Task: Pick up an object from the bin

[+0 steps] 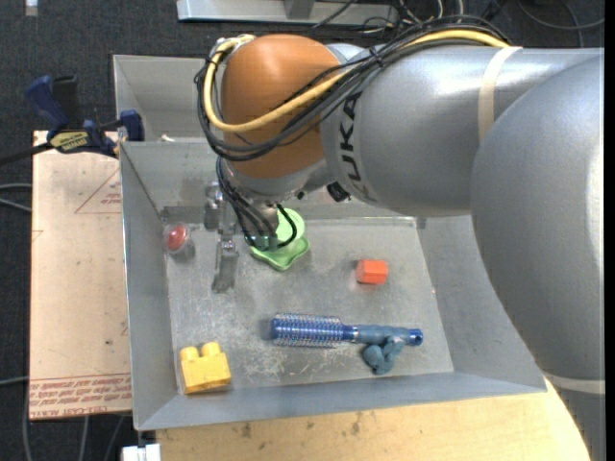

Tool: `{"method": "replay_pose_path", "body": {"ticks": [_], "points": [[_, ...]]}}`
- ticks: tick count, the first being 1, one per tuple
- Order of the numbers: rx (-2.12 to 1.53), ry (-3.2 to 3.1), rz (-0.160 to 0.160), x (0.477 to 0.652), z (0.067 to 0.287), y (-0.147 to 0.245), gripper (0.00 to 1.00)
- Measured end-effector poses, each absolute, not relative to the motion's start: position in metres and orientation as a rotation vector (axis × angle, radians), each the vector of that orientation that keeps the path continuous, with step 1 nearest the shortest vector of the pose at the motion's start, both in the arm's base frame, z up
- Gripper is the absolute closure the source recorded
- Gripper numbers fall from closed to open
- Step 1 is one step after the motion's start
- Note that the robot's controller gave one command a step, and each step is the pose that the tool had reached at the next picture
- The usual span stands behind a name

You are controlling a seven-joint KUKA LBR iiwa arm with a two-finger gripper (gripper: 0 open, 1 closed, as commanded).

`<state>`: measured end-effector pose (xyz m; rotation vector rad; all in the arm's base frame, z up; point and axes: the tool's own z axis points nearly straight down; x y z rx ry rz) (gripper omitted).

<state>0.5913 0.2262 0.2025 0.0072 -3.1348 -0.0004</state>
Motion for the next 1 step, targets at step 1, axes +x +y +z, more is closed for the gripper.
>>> {"method": "replay_pose_path", "body": {"ticks": [1], "points": [[-0.217,-3.130,0.005,0.6209,0.1303,0.1686,0.00]]}}
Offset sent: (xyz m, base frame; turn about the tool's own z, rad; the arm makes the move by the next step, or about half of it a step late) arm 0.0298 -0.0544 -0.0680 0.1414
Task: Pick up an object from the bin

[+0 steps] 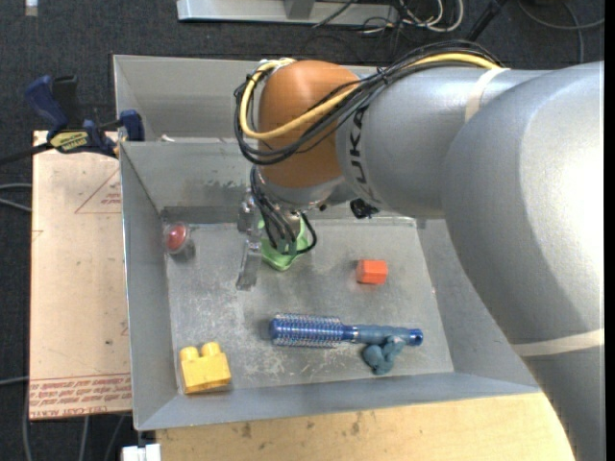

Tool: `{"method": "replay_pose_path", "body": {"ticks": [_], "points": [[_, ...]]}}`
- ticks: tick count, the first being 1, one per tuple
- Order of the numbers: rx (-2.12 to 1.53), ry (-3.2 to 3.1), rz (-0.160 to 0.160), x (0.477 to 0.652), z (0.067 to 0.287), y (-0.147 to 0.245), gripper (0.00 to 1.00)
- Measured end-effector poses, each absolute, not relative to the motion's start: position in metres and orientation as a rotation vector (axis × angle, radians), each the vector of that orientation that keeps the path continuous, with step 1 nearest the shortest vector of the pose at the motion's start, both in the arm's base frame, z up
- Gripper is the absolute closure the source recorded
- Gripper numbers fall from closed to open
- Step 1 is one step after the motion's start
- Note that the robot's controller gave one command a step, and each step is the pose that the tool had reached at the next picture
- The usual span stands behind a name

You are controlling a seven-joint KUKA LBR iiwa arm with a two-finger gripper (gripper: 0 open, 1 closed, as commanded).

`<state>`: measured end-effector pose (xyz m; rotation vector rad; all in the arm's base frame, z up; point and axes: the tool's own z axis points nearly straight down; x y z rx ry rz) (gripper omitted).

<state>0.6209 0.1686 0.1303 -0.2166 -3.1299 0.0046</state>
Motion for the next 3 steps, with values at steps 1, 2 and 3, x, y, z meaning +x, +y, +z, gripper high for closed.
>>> {"method": "replay_pose_path", "body": {"ticks": [1,2,3], "points": [[-0.137,-3.132,0.004,0.528,0.132,0.122,0.00],[0.138,-3.134,0.003,0.521,0.076,0.054,0.00],[0.143,-3.137,-0.002,0.522,0.077,0.057,1.00]]}}
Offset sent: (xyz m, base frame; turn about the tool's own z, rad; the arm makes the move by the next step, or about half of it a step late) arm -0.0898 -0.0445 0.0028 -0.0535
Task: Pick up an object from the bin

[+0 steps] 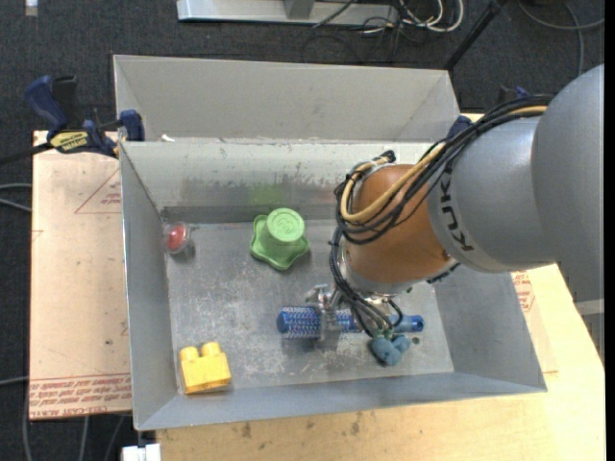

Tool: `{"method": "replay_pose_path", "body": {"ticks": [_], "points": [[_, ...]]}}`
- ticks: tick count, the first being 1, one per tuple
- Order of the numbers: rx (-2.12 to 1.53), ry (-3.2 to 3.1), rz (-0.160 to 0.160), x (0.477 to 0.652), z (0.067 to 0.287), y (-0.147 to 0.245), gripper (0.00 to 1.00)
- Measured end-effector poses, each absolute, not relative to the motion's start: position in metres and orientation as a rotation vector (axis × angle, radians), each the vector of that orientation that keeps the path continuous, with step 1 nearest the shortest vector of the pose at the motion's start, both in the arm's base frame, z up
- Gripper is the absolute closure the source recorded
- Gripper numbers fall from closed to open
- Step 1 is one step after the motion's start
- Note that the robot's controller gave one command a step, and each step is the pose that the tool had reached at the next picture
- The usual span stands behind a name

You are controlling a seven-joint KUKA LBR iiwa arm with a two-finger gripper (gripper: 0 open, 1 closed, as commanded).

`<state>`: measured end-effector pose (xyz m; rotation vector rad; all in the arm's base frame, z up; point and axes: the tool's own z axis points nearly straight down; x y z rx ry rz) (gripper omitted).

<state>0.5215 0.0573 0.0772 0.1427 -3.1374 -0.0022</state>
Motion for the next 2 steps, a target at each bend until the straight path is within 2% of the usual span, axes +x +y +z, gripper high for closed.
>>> {"method": "replay_pose_path", "body": {"ticks": [1,2], "points": [[0.119,-3.150,-0.002,0.542,0.193,0.054,1.00],[0.137,-3.149,-0.002,0.544,0.277,0.058,1.00]]}}
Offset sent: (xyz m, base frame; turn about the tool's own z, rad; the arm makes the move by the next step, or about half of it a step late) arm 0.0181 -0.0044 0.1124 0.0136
